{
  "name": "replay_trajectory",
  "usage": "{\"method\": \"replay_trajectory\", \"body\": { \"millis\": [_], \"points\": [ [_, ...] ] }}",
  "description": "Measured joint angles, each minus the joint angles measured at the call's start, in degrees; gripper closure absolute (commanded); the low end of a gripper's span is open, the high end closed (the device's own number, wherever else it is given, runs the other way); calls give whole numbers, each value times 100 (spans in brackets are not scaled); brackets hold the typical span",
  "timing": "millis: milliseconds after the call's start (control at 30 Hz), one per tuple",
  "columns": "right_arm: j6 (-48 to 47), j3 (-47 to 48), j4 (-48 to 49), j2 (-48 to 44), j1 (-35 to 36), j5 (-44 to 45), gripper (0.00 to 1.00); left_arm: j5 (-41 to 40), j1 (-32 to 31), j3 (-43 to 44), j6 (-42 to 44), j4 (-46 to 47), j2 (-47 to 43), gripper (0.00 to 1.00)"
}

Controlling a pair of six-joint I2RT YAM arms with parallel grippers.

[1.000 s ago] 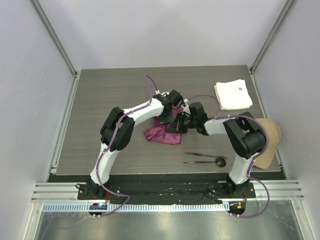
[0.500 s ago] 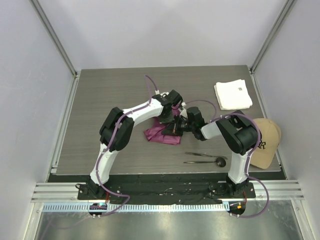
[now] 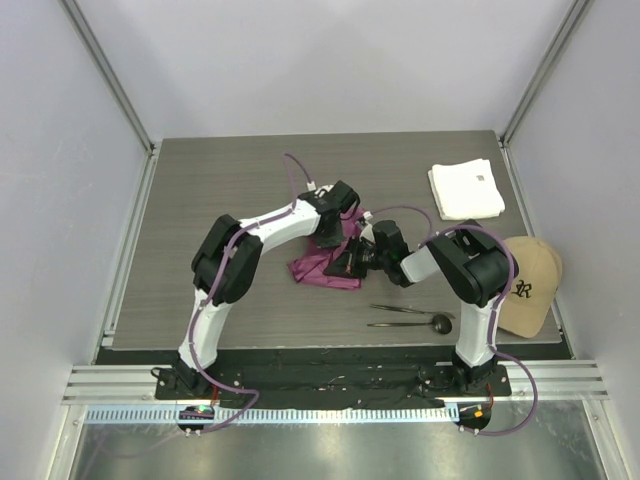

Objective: Fold the napkin into a case and place the utensils inside
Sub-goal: Fold the lower triangle-folded napkin at the center of the board.

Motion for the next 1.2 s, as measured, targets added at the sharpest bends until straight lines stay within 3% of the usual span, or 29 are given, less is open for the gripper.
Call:
{"method": "replay_trajectory", "body": {
  "millis": [100, 200, 633, 667, 700, 833, 933, 1033, 1200],
  "points": [
    [-7, -15, 46, 4, 2, 4, 99, 109, 37, -127, 101, 138, -72, 67],
    [-2, -28, 98, 17, 2, 7, 99, 238, 59, -214, 216, 295, -136, 56],
    [15, -28, 275, 103, 0, -33, 99, 387, 125, -350, 1056, 391, -542, 32],
    [15, -28, 282, 111, 0, -35, 99, 402, 131, -350, 1123, 389, -603, 23],
    [17, -28, 291, 114, 0, -42, 99, 424, 138, -350, 1220, 389, -660, 20],
    [22, -20, 302, 127, -2, -63, 99, 570, 214, -369, 1521, 365, -964, 19],
    [20, -15, 299, 136, -20, -72, 99, 713, 385, -614, 1733, 380, -1453, 32],
    [13, -2, 299, 151, -39, -105, 99, 1038, 682, -1191, 2002, 435, -2236, 39],
    [15, 15, 306, 177, -55, -160, 99, 1482, 1128, -2218, 2400, 538, -3464, 28]
  ]
}}
